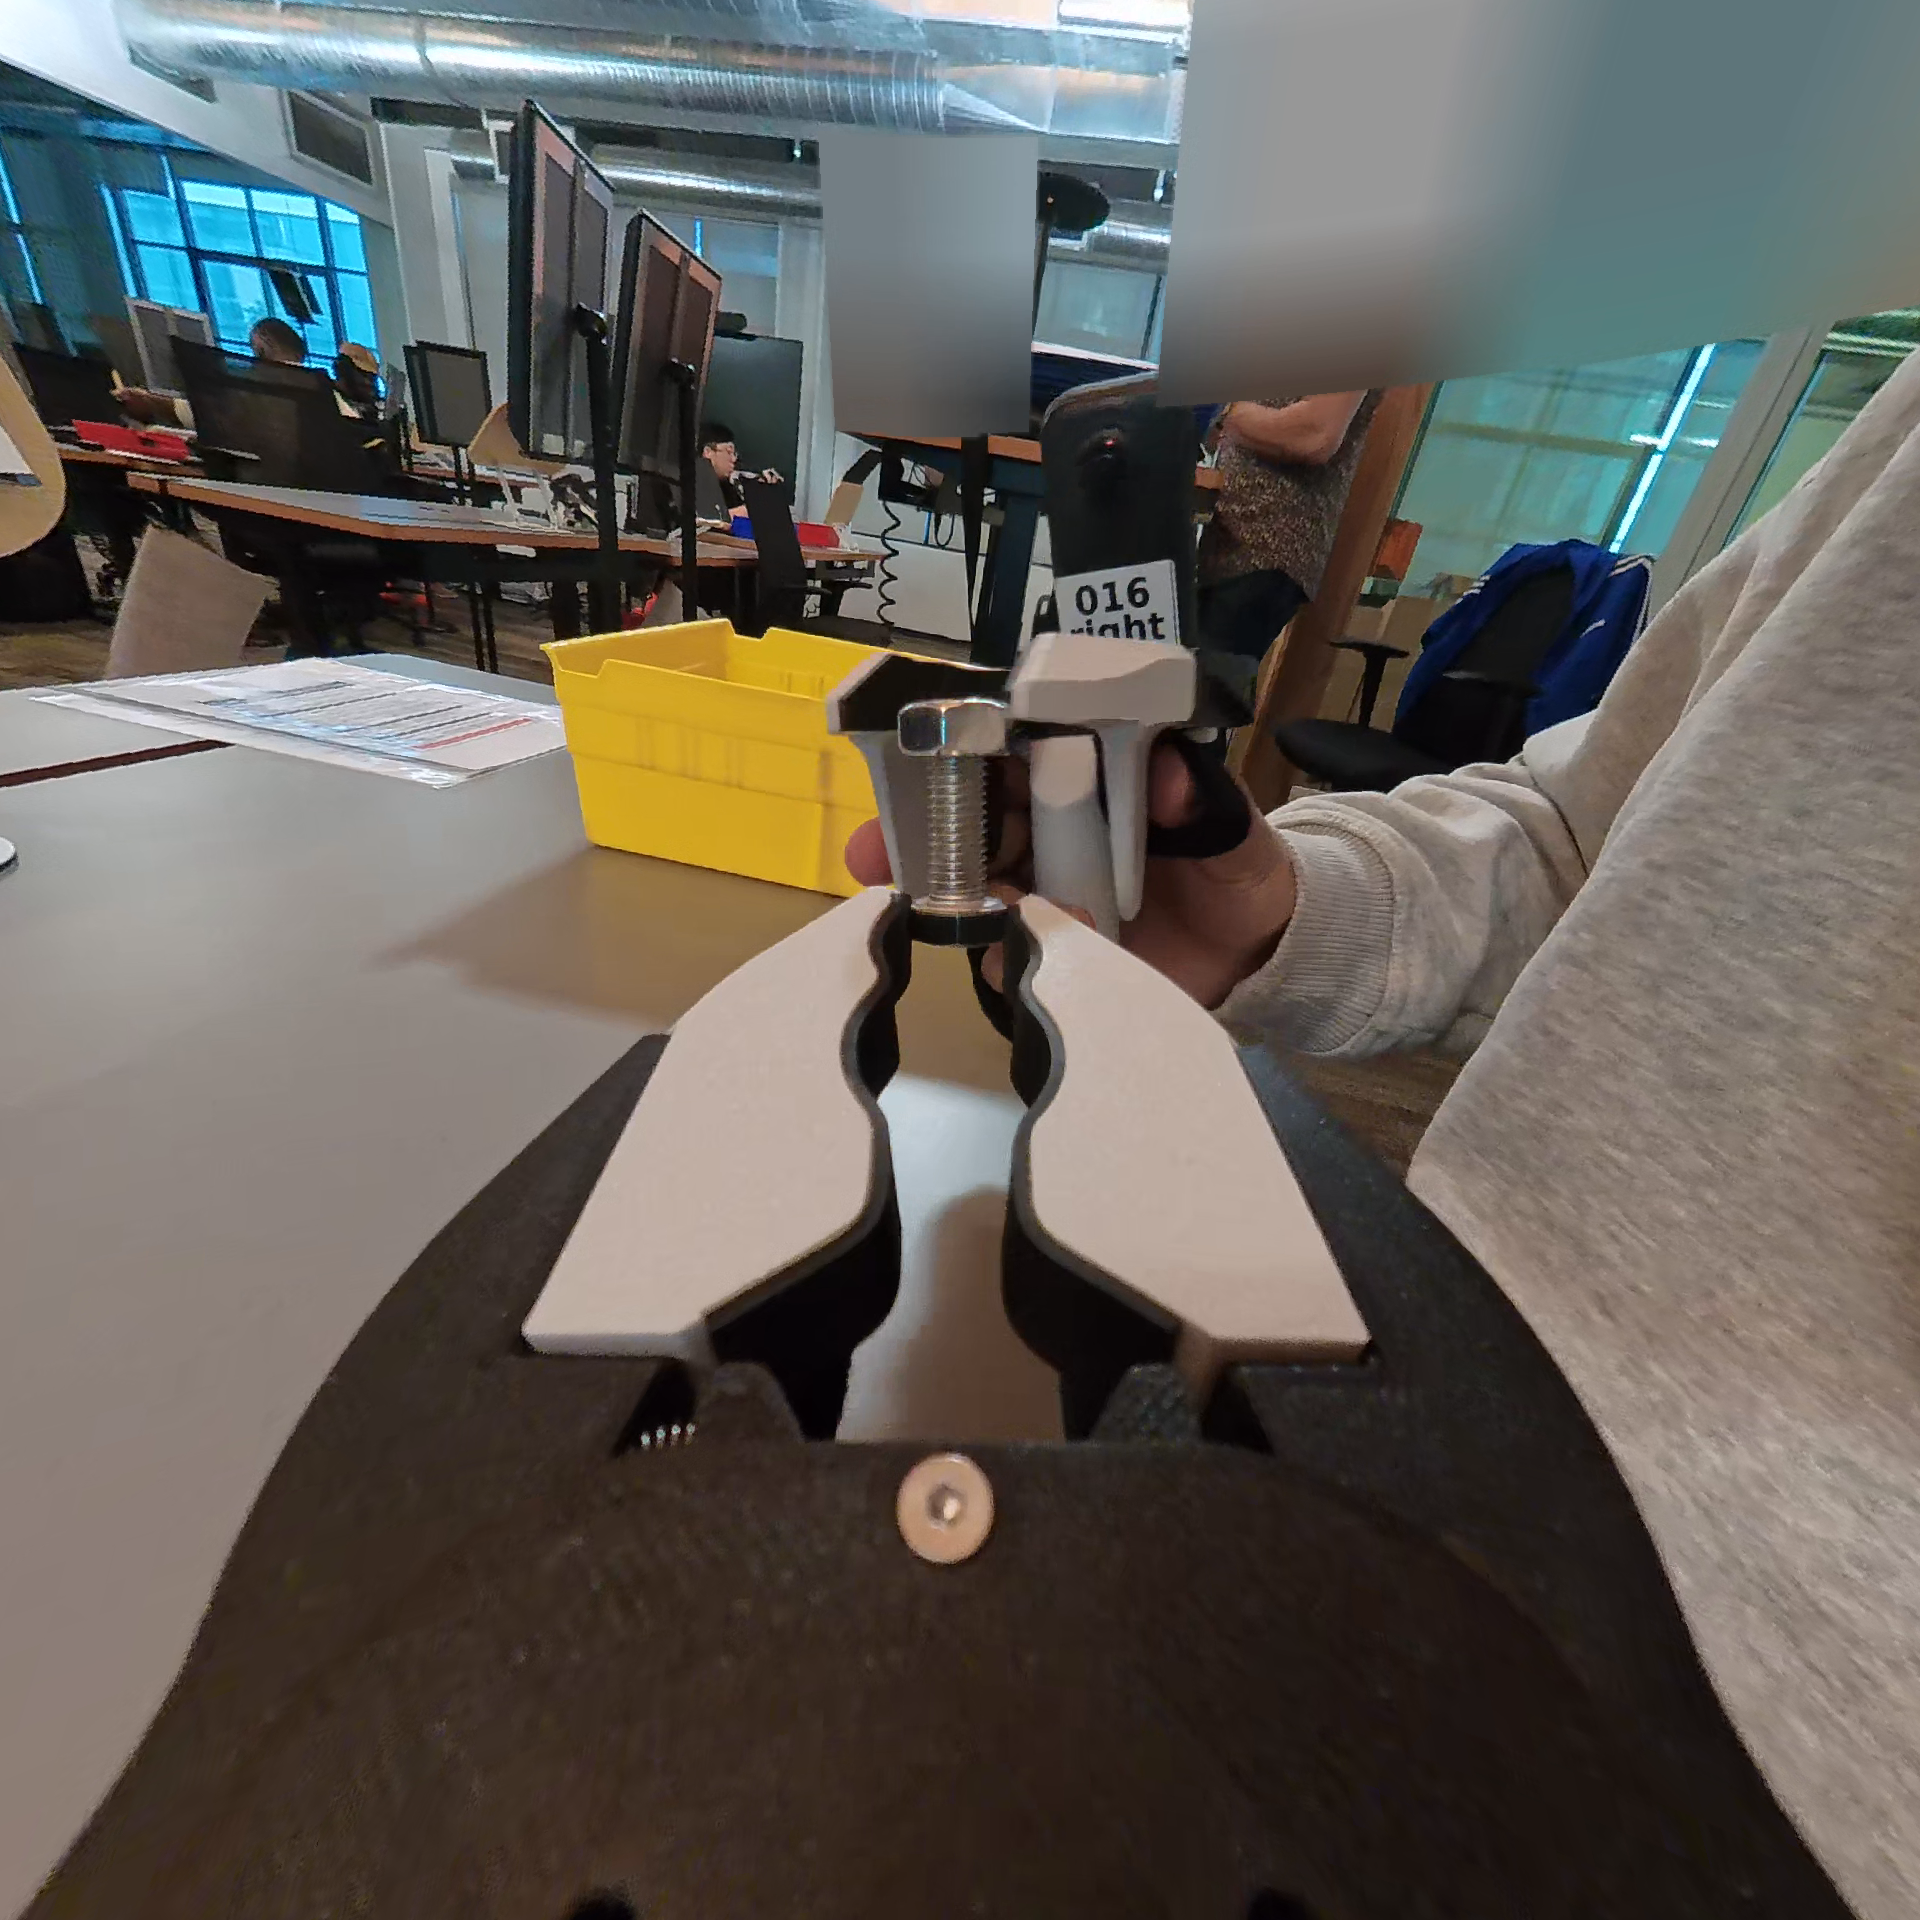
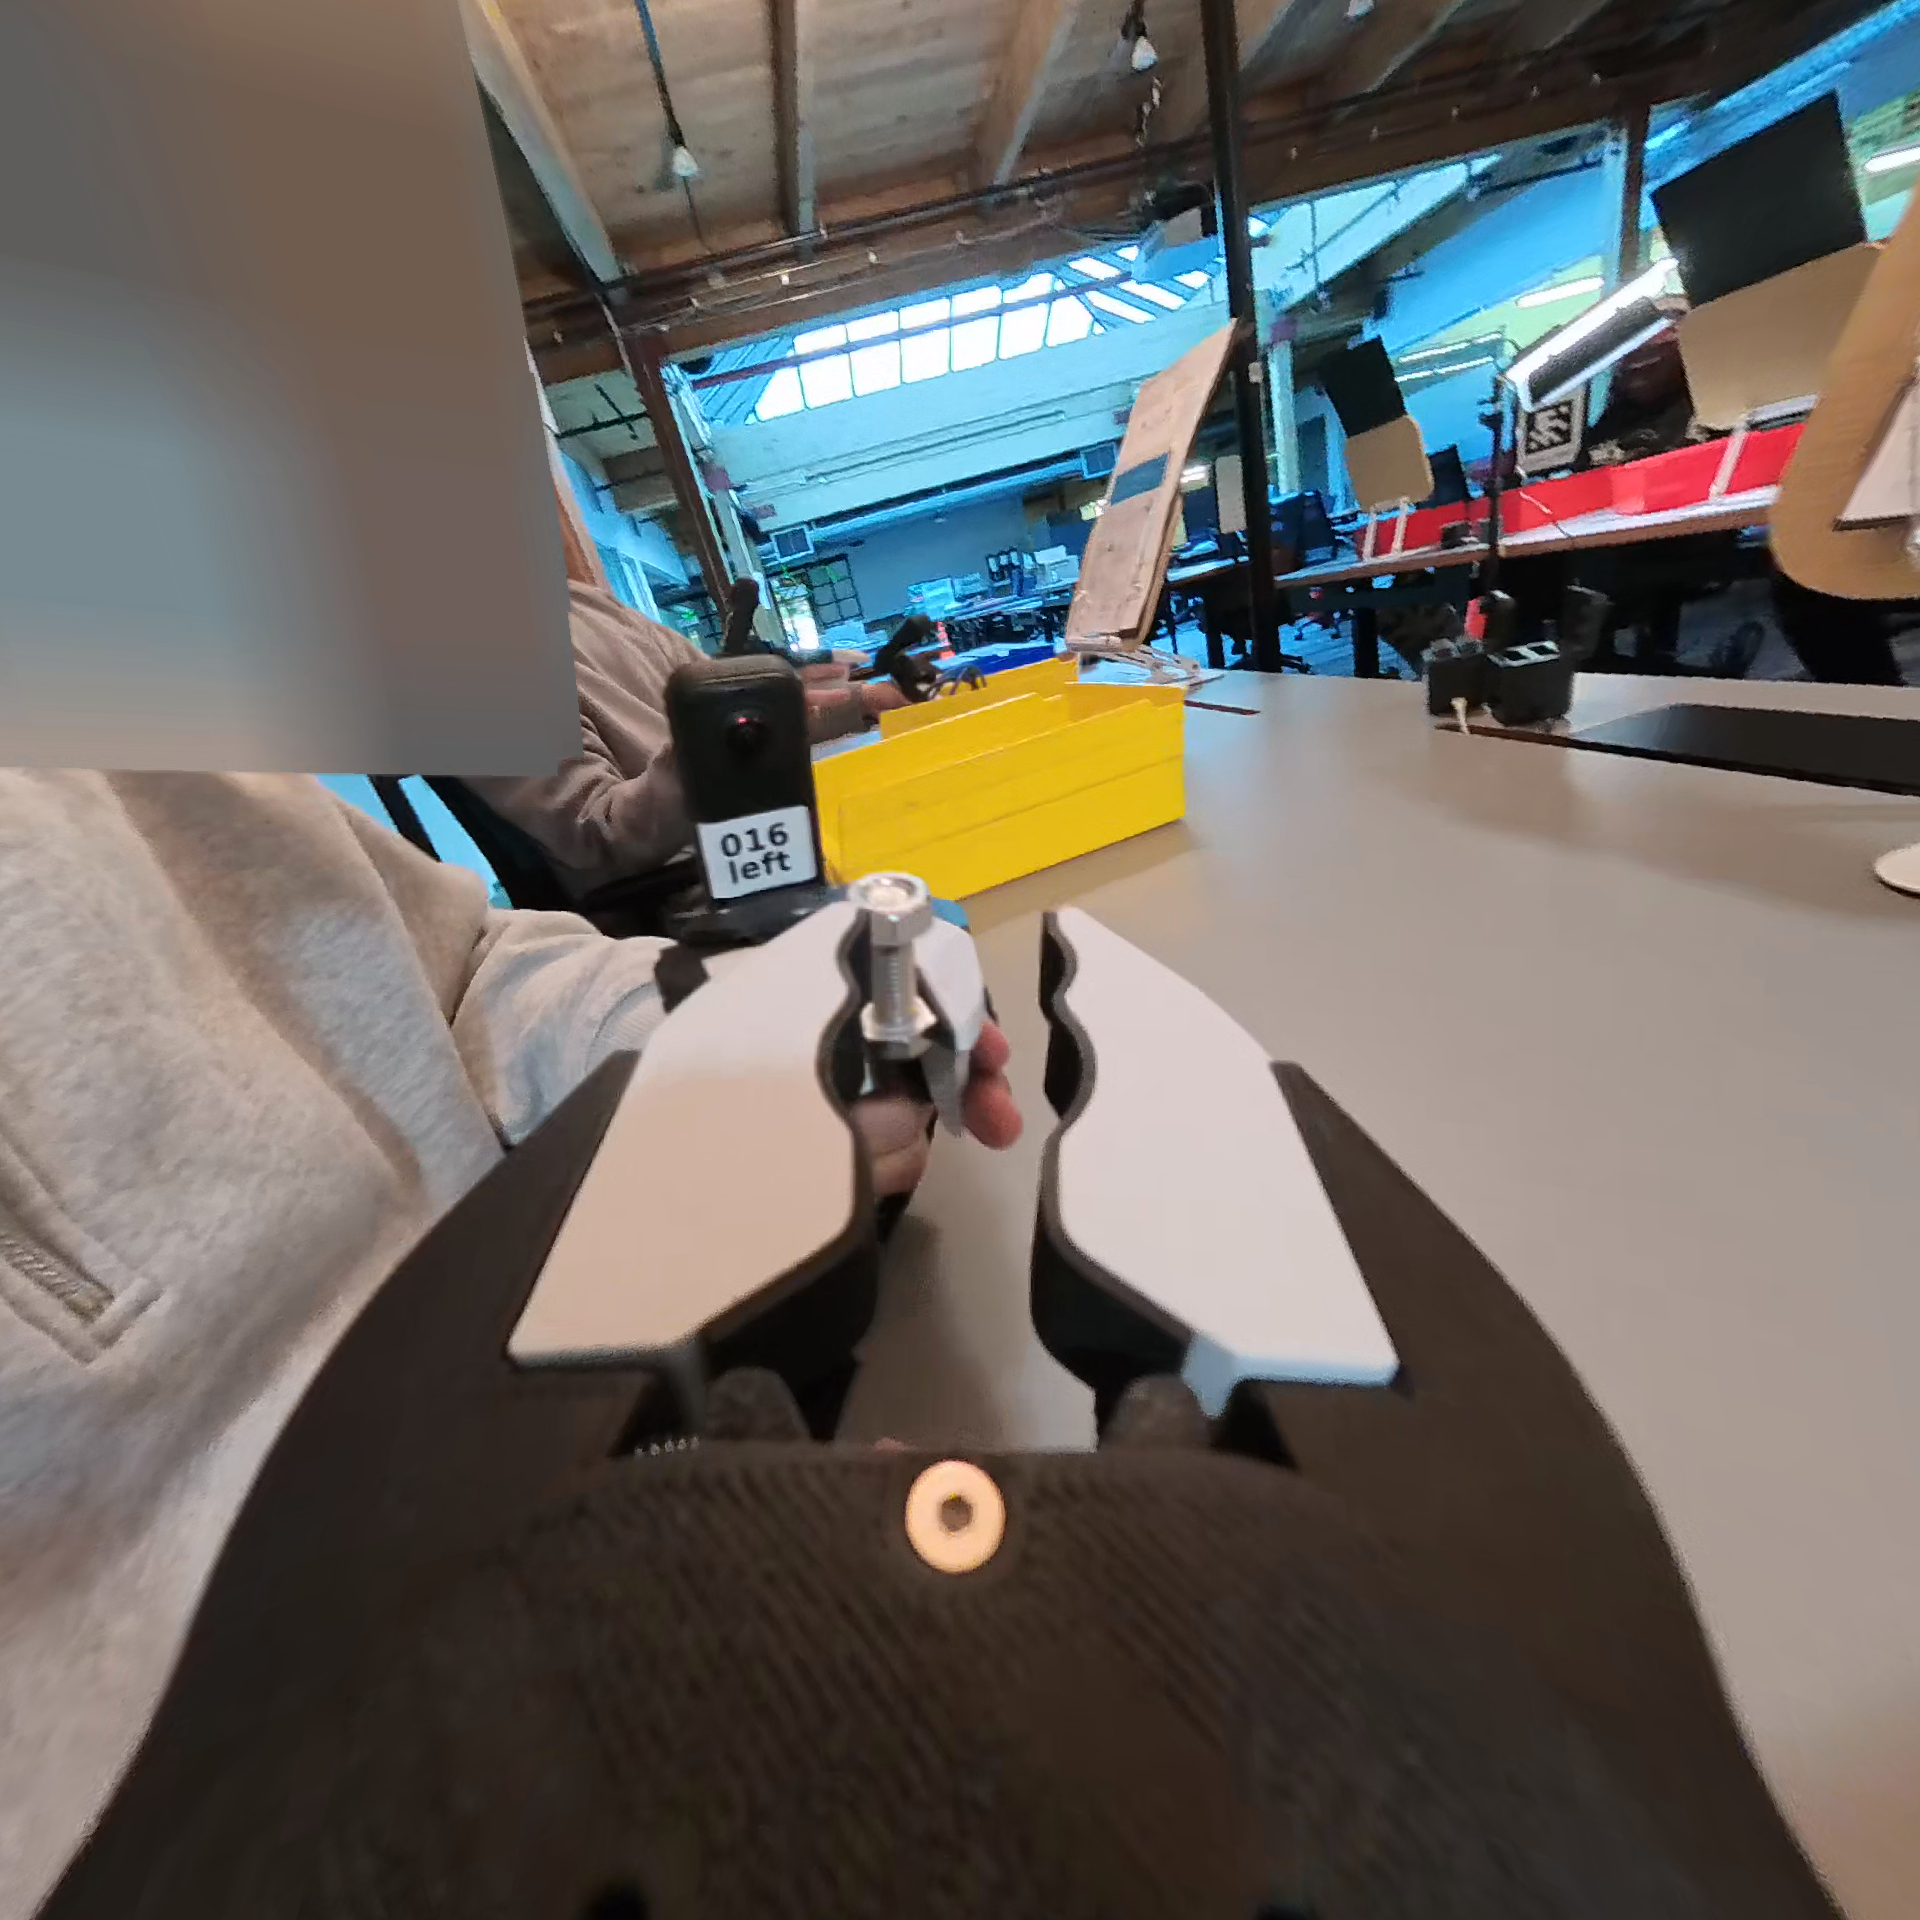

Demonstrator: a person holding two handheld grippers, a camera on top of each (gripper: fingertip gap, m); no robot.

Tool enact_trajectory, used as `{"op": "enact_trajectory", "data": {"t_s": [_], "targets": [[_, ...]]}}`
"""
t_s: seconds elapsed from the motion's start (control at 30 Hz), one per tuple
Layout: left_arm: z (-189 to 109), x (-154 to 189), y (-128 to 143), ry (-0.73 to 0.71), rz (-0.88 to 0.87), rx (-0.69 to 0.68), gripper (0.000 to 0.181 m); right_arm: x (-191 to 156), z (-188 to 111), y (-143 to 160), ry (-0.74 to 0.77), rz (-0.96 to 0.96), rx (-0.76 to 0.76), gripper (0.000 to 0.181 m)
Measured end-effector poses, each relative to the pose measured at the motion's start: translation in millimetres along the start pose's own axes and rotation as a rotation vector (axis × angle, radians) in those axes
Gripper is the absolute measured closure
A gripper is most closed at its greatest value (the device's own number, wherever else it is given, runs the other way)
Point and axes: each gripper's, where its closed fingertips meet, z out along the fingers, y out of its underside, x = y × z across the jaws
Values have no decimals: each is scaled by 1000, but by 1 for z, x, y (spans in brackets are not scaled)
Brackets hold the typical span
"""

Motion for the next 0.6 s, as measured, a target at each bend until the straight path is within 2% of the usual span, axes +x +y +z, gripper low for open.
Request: {"op": "enact_trajectory", "data": {"t_s": [0.37, 0.6], "targets": [[2, 3, 0, 9, -13, 15, 163, -15, 8, 4, -10, -65, -32, 165], [3, 2, 4, 0, -12, -10, 163, -14, 10, 6, 7, -79, -43, 166]]}}
